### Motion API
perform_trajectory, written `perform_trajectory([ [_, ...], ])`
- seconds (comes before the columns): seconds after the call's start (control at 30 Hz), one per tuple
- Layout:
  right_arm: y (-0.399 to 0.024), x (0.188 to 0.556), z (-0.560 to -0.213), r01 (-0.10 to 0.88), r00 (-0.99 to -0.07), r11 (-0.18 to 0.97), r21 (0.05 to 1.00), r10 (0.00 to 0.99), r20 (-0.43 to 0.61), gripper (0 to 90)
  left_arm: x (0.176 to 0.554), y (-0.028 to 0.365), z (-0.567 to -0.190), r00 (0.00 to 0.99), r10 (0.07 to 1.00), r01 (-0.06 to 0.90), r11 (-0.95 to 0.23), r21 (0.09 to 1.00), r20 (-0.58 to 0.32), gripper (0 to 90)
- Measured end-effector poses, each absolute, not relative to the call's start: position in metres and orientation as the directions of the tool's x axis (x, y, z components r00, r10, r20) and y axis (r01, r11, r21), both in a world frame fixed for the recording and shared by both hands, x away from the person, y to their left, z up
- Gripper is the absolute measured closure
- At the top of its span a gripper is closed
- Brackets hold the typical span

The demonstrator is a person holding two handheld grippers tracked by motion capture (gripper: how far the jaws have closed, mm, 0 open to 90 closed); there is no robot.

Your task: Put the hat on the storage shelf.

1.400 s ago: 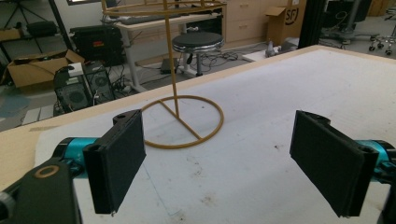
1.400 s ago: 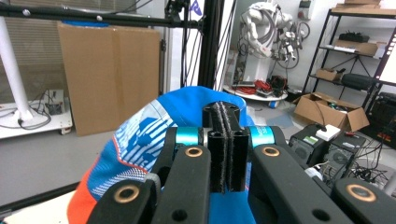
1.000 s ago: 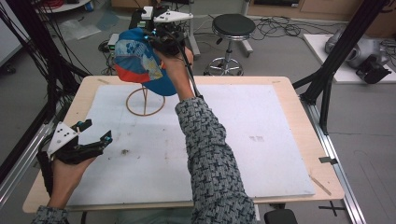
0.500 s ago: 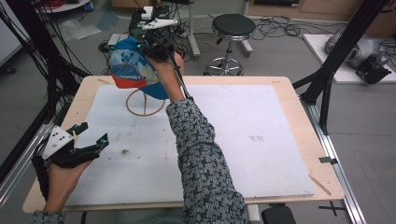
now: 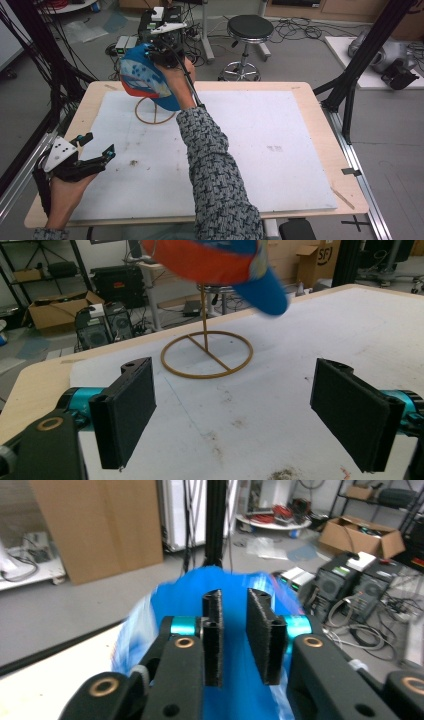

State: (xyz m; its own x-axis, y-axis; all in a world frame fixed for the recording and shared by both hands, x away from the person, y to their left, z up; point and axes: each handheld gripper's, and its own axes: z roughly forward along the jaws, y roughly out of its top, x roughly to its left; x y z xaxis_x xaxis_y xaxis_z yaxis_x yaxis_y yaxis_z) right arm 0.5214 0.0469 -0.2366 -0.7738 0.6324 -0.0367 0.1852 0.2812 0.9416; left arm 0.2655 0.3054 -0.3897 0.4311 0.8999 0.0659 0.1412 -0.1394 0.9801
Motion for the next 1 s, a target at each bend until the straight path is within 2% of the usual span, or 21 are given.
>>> perform_trajectory([
  [0.43,0.01,0.518,-0.229,0.193,-0.754,0.223,0.956,0.657,-0.001,65.9,0.277,0.295,-0.391,0.457,0.887,0.143,-0.14,0.98,0.06,18.4],
  [0.53,-0.011,0.516,-0.225,0.205,-0.743,0.198,0.959,0.669,0.021,61.8,0.281,0.291,-0.392,0.465,0.883,0.144,-0.144,0.979,0.061,18.4],
  [0.87,-0.08,0.498,-0.208,0.16,-0.707,0.163,0.974,0.708,-0.002,52.0,0.296,0.282,-0.394,0.489,0.87,0.144,-0.149,0.978,0.06,18.4],
  [1.0,-0.112,0.488,-0.206,0.156,-0.682,0.147,0.977,0.732,-0.001,44.2,0.3,0.279,-0.395,0.496,0.866,0.146,-0.152,0.978,0.061,18.4],
])
